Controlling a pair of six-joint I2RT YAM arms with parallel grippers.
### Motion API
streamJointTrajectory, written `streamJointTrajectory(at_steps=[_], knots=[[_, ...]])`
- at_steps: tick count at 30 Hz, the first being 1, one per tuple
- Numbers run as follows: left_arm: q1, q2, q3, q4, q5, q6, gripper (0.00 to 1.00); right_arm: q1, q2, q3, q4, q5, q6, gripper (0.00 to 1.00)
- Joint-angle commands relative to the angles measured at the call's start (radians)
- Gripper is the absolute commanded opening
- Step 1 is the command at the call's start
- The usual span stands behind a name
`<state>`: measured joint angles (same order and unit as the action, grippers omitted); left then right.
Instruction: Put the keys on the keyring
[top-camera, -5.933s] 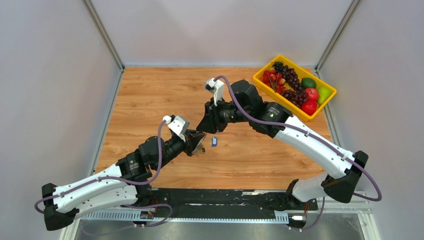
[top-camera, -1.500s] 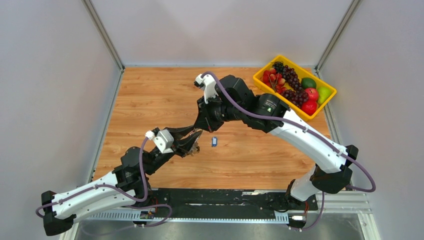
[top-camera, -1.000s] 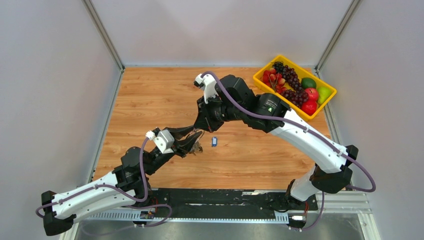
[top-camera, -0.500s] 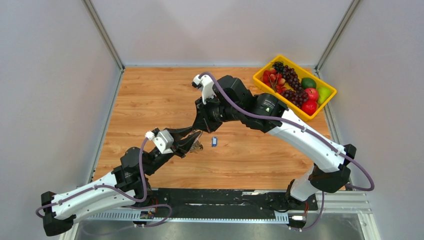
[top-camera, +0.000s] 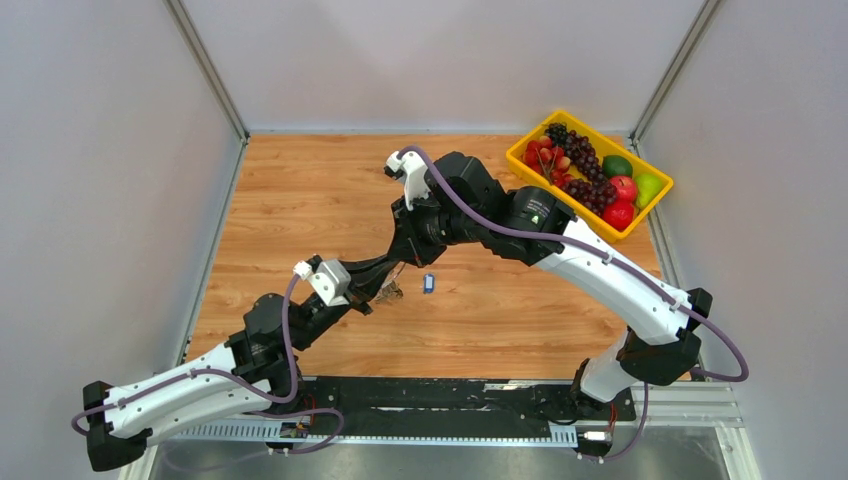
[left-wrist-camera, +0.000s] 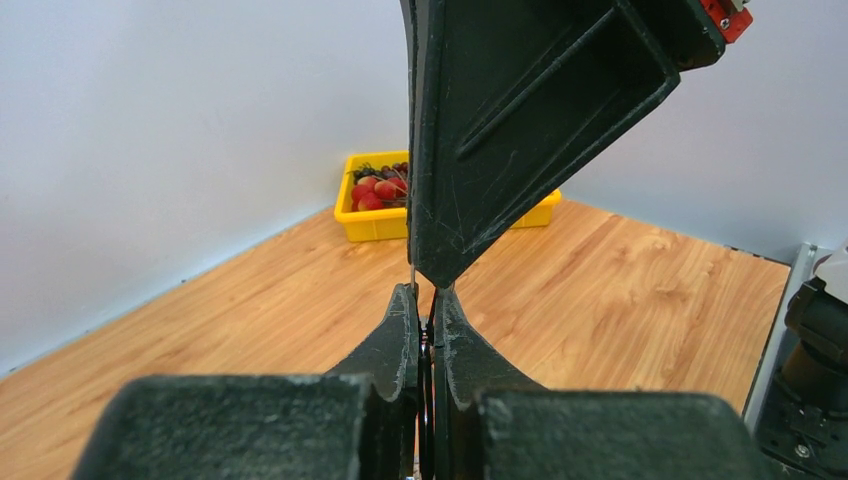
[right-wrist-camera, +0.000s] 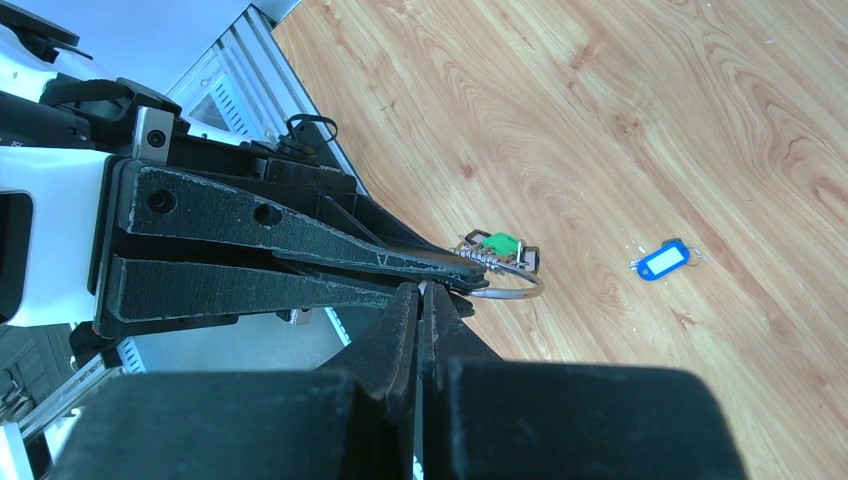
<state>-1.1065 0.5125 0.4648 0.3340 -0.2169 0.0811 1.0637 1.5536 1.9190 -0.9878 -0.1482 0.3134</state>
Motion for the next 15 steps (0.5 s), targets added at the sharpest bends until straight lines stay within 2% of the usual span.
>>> streamJointTrajectory(at_steps=[1,3,6,8,15], knots=[[-0.004,0.022,0.032,-0.023,0.01,-0.006,0.01,0.01,-0.007,0.063,0.053,-0.008,0.021,0.0],[-0.004,0.032,0.039,-0.035,0.018,-0.009,0.04,0.009,-0.007,0.065,0.052,-0.008,0.021,0.0],[-0.004,0.035,0.042,-0.044,0.015,-0.017,0.18,0.009,-0.005,0.067,0.054,-0.008,0.022,0.0],[-0.004,0.034,0.043,-0.045,0.014,-0.015,0.22,0.009,-0.005,0.068,0.055,-0.008,0.023,0.0],[-0.005,0.022,0.039,-0.046,0.014,-0.016,0.27,0.014,-0.006,0.071,0.054,-0.007,0.026,0.0]])
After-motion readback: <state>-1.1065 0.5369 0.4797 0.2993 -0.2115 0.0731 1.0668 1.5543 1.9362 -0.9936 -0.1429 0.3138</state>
